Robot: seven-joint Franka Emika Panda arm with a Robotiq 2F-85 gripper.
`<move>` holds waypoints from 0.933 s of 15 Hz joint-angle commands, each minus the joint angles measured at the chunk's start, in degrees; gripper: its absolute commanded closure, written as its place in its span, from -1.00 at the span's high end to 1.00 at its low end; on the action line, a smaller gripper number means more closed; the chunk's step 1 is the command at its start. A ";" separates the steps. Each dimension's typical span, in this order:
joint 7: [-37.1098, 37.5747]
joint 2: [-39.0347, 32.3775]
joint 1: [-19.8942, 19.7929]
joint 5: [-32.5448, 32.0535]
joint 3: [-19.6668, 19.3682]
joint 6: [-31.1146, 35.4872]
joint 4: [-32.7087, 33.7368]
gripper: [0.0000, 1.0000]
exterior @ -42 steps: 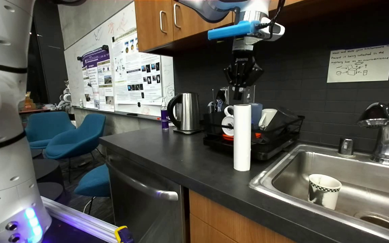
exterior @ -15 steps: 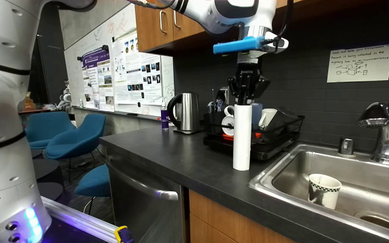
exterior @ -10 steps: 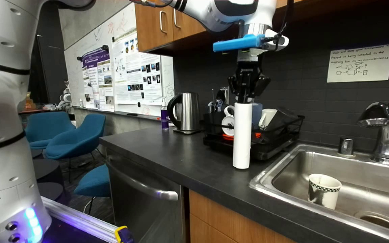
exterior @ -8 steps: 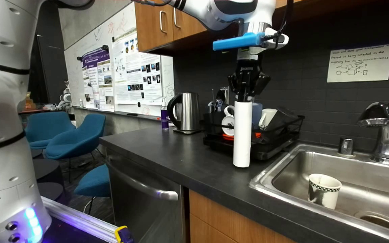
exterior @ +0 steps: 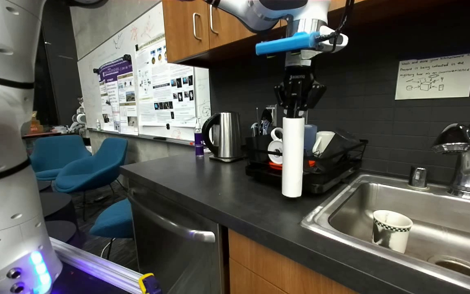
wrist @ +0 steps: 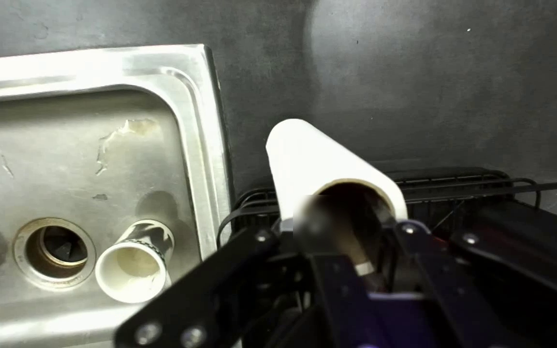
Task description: Move the paper towel roll to the left.
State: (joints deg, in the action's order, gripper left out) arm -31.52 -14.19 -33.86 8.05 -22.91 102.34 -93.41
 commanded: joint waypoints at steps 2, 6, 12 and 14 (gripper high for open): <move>-1.31 7.43 0.71 -1.42 0.84 1.57 -6.72 0.02; -0.67 13.21 2.59 -2.95 0.35 1.64 -11.85 0.02; 3.12 23.80 7.42 -7.43 0.50 1.41 -21.34 0.02; 5.42 27.42 9.43 -9.12 1.18 1.68 -24.61 0.02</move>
State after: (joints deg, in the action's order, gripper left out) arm -29.87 5.87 -27.27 1.86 -22.55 102.74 -111.44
